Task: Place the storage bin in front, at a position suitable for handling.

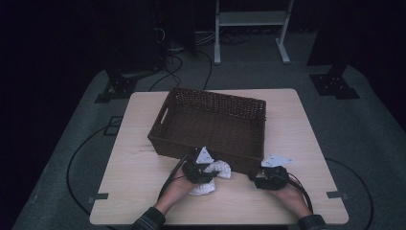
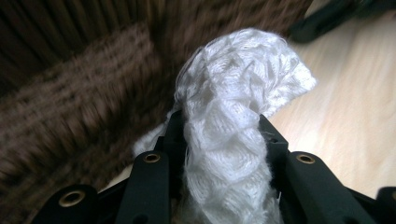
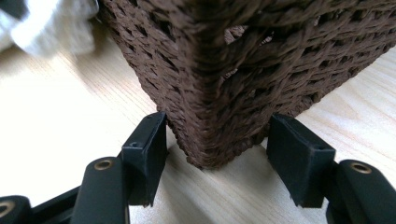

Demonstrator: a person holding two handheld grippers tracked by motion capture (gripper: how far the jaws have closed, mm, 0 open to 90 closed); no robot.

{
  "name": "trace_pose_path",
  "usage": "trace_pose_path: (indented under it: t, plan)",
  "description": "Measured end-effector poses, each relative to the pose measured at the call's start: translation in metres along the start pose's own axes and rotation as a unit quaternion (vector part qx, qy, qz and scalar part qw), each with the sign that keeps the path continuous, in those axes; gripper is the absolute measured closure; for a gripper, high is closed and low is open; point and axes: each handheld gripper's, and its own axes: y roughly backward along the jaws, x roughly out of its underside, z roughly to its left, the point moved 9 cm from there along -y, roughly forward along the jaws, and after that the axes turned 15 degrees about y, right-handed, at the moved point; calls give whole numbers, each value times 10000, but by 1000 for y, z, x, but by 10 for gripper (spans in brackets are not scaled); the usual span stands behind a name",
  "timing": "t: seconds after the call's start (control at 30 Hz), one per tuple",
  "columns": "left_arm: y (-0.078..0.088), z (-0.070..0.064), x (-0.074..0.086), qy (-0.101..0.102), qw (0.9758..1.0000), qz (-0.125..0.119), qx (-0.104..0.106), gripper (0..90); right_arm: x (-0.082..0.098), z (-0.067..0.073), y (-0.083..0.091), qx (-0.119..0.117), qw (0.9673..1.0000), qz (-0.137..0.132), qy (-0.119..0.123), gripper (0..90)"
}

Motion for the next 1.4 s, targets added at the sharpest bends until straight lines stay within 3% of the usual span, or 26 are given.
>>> trace_pose_path:
  t: [0.2, 0.33, 0.43, 0.5, 0.57, 0.7, 0.97, 1.2, 1.4]
  plan:
    - [14, -17, -24, -91, 9989, -406, 198, 642, 0, 0, 0, -2, 10000, 2, -6, 376]
    - [20, -23, -32, -142, 9982, -514, 279, 642, 0, 0, 0, -2, 10000, -2, -8, 377]
    - [26, -30, -40, -69, 9968, -692, 385, 642, 0, 0, 0, 2, 10000, -3, 8, 377]
    - [31, -34, -47, -221, 9961, -743, 430, 642, 0, 0, 0, -3, 10000, -3, -2, 377]
    - [31, -35, -48, -209, 9960, -749, 445, 642, 0, 0, 0, -2, 10000, -1, -7, 376]
    - [22, -36, -45, -208, 9966, -639, 485, 642, 0, 0, 0, 0, 10000, 0, -12, 376]
    - [-13, -34, -25, -224, 9987, -117, 445, 642, 0, 0, 0, 2, 10000, 3, -11, 377]
    - [-37, -35, -10, -221, 9988, 293, 313, 643, 0, 0, 0, 5, 10000, 1, 0, 377]
    - [-39, -39, -12, -251, 9988, 289, 304, 643, 0, 0, 0, 4, 10000, -2, -3, 377]
